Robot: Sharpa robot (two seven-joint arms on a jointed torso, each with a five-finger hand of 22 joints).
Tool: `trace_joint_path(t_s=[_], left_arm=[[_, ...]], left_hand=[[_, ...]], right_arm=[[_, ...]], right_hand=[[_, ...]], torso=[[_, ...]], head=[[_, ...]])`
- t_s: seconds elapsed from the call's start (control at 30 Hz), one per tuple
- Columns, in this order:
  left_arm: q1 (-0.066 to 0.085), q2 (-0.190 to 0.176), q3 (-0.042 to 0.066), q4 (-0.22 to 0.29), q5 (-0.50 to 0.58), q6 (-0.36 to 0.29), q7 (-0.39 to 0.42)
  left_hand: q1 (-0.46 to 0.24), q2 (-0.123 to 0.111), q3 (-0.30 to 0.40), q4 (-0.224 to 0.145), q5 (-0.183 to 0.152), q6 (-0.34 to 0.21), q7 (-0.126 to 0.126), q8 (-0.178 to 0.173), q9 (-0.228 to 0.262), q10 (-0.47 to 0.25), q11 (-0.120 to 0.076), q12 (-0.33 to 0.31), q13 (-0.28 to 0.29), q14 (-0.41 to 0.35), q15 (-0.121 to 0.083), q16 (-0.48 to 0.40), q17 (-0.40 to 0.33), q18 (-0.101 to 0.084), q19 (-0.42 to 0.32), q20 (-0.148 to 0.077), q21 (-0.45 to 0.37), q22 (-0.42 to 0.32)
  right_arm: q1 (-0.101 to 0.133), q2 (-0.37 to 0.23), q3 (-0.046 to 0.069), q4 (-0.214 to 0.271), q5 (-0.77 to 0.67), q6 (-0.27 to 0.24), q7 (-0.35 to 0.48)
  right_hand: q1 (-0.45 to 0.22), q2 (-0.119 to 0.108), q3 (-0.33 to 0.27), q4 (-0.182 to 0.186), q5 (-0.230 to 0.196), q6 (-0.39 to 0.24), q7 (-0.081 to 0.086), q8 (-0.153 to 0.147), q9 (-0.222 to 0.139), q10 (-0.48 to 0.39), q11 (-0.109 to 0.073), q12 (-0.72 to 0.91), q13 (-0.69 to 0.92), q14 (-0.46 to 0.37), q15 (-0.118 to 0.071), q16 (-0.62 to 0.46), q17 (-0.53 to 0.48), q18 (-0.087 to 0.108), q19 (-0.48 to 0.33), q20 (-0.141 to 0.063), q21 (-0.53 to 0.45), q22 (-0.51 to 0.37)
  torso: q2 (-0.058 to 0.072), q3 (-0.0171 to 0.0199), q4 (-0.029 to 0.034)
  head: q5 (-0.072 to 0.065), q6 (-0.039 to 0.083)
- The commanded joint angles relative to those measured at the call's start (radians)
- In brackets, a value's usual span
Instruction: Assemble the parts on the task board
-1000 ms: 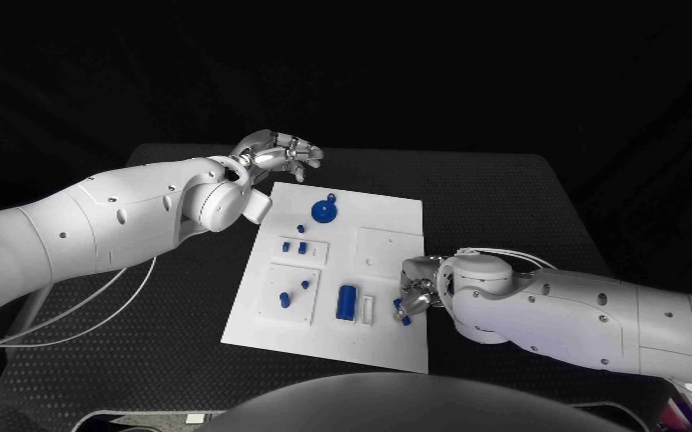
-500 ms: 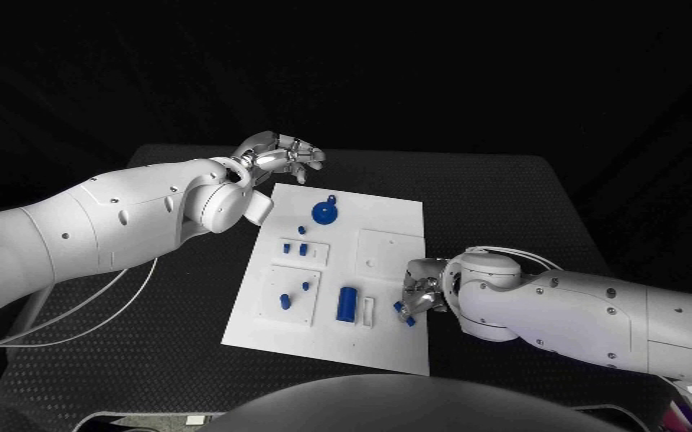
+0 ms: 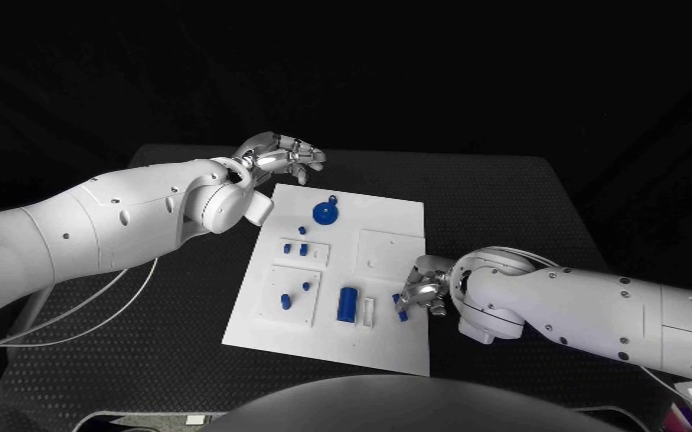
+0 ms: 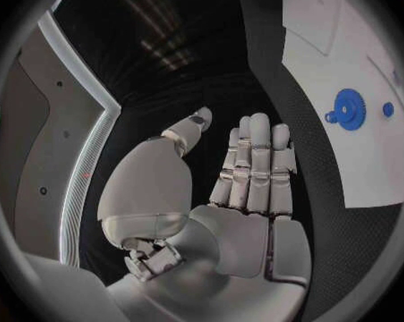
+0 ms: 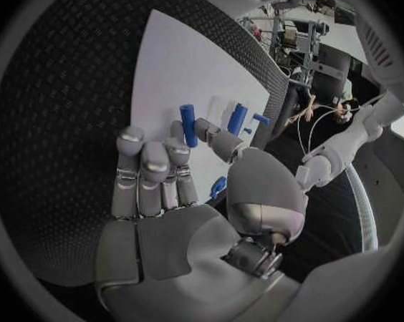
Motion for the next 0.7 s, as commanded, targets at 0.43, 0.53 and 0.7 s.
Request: trace_joint_path(t_s=[0.43,0.53,0.7], left_arm=[[0.004,0.002,0.001,0.004,-0.007,0.015,0.004],[0.004,0.002,0.001,0.003,-0.007,0.015,0.003],[0.004,0.002,0.001,0.004,-0.007,0.015,0.003]], left_hand=[[-0.002,-0.002,-0.001,0.006,-0.004,-0.005,0.003,0.006,-0.001,-0.008,-0.002,0.004,0.001,-0.005,0.001,0.003,0.001,0.013,0.000,-0.017,-0.002,0.020],[-0.001,-0.002,-0.001,0.006,-0.004,-0.005,0.003,0.006,-0.001,-0.008,-0.002,0.004,0.001,-0.005,0.001,0.003,0.001,0.013,0.000,-0.017,-0.002,0.020],[-0.001,-0.002,-0.001,0.006,-0.004,-0.005,0.003,0.007,-0.001,-0.008,-0.002,0.004,0.001,-0.005,0.001,0.003,0.001,0.013,0.000,-0.017,-0.002,0.020]], right_arm=[[0.002,0.057,0.001,-0.021,0.232,-0.036,-0.021],[0.002,0.069,0.001,-0.028,0.233,-0.033,-0.021],[0.001,0.084,0.000,-0.039,0.231,-0.034,-0.020]], right_hand=[[-0.034,-0.009,-0.014,0.001,-0.009,0.007,0.000,0.001,-0.001,0.006,-0.001,-0.001,0.005,0.005,-0.008,-0.006,0.000,0.014,0.008,-0.004,0.007,-0.003],[-0.038,-0.009,-0.017,0.001,-0.010,0.006,0.000,0.001,-0.002,0.004,-0.001,-0.003,0.004,0.005,-0.008,-0.006,0.000,0.014,0.008,-0.004,0.007,-0.003],[-0.043,-0.008,-0.020,0.001,-0.012,0.007,-0.001,0.001,-0.002,0.006,-0.001,-0.001,0.006,0.005,-0.008,-0.006,0.000,0.014,0.008,-0.004,0.007,-0.004]], torso=[[0.000,0.0002,-0.0005],[0.000,0.0009,-0.0002],[0.001,0.0013,0.0001]], head=[[-0.003,-0.004],[-0.001,-0.005],[-0.001,-0.007]])
